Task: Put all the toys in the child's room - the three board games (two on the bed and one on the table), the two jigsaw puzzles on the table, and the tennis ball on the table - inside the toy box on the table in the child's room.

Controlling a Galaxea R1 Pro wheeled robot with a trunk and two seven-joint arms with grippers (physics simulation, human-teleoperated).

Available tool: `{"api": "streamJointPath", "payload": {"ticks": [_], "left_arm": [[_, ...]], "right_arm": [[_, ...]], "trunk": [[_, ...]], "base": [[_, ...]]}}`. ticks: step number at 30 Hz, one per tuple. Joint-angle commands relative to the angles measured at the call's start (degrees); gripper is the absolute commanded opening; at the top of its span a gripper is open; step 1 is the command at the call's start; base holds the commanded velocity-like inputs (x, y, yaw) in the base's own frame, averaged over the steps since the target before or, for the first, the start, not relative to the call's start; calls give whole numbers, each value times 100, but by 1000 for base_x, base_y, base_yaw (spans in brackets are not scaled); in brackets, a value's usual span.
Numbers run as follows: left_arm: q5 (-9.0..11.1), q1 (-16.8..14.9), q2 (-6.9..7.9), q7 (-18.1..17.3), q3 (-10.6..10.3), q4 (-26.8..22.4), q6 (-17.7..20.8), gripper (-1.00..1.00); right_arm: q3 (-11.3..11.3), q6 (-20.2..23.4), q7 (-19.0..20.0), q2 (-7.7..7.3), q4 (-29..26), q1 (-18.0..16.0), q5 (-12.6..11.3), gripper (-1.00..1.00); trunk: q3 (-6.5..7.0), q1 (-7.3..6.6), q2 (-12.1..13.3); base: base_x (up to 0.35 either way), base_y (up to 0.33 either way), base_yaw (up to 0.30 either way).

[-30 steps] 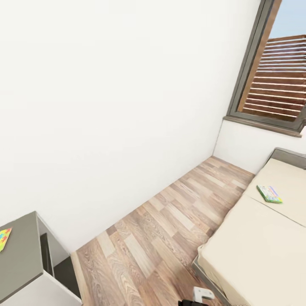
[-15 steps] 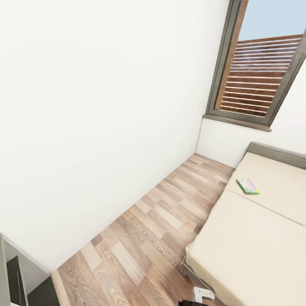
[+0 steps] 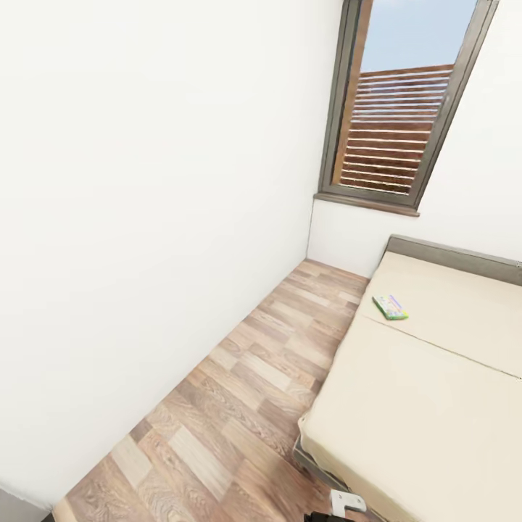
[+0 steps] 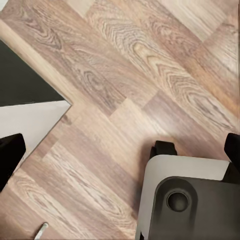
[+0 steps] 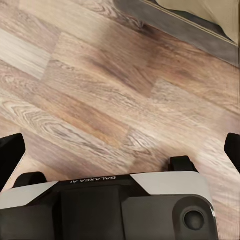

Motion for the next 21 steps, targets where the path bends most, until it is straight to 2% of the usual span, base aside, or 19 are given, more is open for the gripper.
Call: {"api": "streamJointPath", "payload": {"ticks": [1,5,11,21], "left_arm": [[15,-1,-1,-5,29,-6,10,100],[15,-1,-1,-5,29,-6,14,100],[13,-1,-1,-5,29,-6,10,100],[8,-1,-1,-5,29,-6,7,100]], "right_arm": [[18,29,-30,1,-12,-3,-45,100],[19,14,-32,1,-15,-3,-41,100],[20,5,-33,1,-20,-3,-40,100],[15,13,-18,1,-6,-3,-51,100]], "trunk": [[-11,5,-11],[-17,5,-11],[-21,5,-11],[-21,5,-11]], "base": [[192,163,-276],[209,181,-229],[227,197,-93],[221,171,-262]]}}
